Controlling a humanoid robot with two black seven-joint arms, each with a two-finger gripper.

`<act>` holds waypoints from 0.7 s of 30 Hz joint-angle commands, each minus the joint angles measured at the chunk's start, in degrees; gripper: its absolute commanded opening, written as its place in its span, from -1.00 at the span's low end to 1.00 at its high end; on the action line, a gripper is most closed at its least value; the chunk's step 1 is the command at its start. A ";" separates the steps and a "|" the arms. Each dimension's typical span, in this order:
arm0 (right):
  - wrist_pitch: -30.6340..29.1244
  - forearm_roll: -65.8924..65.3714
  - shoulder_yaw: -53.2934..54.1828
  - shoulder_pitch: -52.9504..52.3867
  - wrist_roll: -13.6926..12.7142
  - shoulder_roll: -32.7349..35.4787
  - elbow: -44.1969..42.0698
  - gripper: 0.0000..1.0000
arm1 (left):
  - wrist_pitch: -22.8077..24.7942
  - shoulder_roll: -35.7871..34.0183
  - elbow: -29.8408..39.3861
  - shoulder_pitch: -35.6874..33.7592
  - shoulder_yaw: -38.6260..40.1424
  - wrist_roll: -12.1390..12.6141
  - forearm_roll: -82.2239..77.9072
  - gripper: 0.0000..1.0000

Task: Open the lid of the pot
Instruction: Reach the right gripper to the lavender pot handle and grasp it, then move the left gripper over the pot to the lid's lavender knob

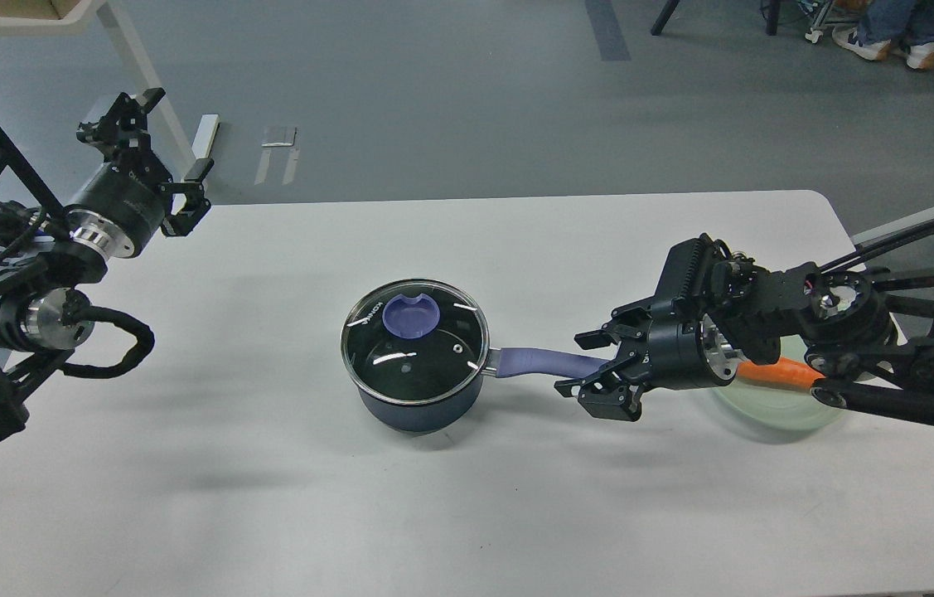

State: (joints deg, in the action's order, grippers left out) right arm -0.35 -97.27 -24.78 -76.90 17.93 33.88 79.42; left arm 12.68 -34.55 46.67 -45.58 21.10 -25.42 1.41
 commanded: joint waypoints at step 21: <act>-0.09 1.03 0.00 -0.26 0.09 -1.45 -0.41 -0.62 | -1.33 -4.47 12.98 -0.21 0.00 0.28 -17.91 0.98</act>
State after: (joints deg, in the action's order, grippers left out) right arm -0.44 -96.41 -24.82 -77.11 17.89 32.18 78.82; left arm 12.47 -36.75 53.97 -45.74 21.08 -25.14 -9.54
